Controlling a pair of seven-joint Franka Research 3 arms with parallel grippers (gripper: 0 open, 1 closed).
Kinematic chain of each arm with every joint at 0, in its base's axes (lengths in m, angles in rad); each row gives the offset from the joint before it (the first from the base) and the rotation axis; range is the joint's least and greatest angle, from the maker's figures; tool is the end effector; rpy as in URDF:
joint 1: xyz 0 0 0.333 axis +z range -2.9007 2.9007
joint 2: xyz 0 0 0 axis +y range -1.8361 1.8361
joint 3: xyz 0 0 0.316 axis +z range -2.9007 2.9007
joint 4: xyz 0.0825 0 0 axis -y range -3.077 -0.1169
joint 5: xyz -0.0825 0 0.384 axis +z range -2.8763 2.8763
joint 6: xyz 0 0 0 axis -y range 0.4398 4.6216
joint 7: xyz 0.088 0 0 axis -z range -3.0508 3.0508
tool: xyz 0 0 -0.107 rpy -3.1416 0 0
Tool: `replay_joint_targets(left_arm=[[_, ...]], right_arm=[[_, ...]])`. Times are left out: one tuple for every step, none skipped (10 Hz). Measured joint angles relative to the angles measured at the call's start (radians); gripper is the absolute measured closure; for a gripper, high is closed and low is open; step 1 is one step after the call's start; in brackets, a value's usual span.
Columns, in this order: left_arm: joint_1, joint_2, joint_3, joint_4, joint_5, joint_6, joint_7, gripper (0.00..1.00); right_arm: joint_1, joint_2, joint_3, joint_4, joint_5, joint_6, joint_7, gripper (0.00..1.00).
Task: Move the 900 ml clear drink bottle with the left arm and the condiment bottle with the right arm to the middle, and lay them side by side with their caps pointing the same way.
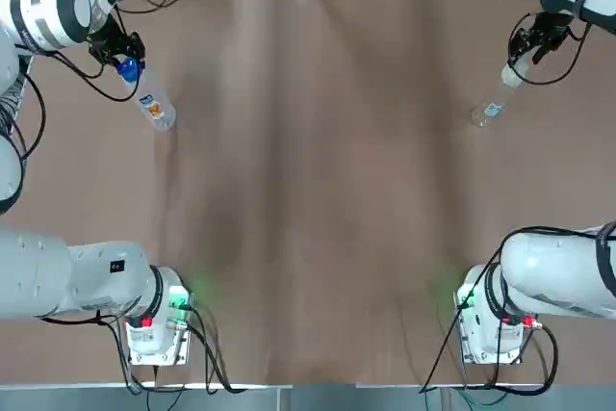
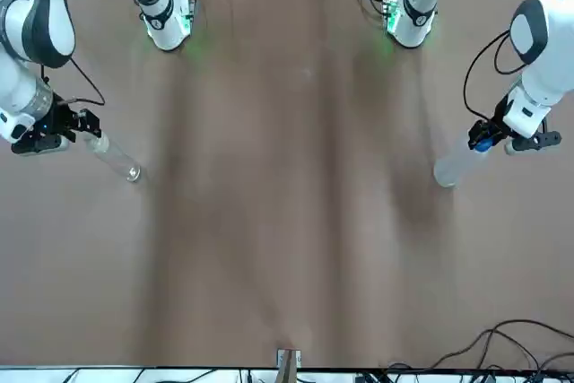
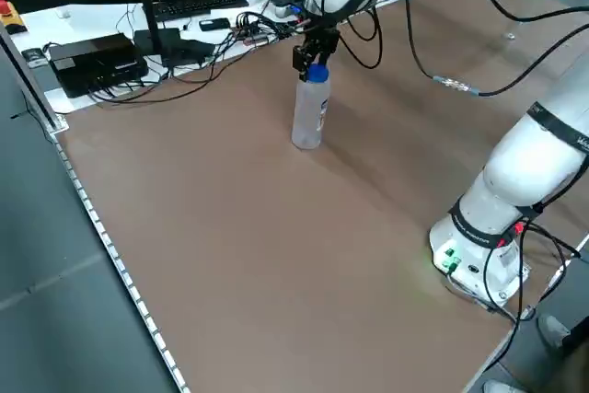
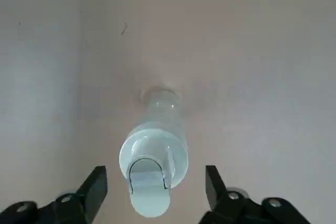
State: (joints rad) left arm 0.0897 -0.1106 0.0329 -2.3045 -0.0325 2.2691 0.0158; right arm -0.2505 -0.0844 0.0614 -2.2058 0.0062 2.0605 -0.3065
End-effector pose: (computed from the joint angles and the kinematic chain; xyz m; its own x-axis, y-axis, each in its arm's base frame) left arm 0.4992 0.0608 0.3990 0.9890 0.1271 0.0752 0.1252 -0.9917 0.0288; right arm 0.4984 -0.0947 0.4120 0.9918 0.1140 -0.0581 0.1131 -0.9934 -0.0185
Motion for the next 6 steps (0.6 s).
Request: replay_joint_targets(left_arm=[[0.0, 0.0, 0.0, 0.007, 0.0, 0.0, -0.006, 0.29], [0.0, 0.0, 0.0, 0.027, 0.0, 0.0, -0.025, 0.29], [0.0, 0.001, -0.001, 0.051, 0.0, -0.003, -0.069, 0.29], [-0.002, 0.006, -0.003, 0.077, -0.001, -0.019, -0.143, 0.29], [-0.006, 0.013, -0.005, 0.097, -0.001, -0.034, -0.229, 0.29], [-0.009, 0.018, -0.005, 0.11, -0.001, -0.036, -0.322, 0.29]], right_arm=[[0.0, 0.0, 0.0, -0.004, 0.0, 0.007, 0.0, 0.19], [0.0, 0.0, 0.0, -0.006, 0.0, 0.009, 0.0, 0.26], [0.0, 0.0, 0.0, -0.009, 0.0, 0.009, 0.0, 0.29], [0.001, 0.0, 0.001, -0.015, 0.0, 0.009, -0.001, 0.31], [0.002, 0.0, 0.001, -0.018, 0.0, 0.009, -0.001, 0.33], [0.003, 0.0, 0.002, -0.019, 0.0, 0.009, -0.002, 0.34]])
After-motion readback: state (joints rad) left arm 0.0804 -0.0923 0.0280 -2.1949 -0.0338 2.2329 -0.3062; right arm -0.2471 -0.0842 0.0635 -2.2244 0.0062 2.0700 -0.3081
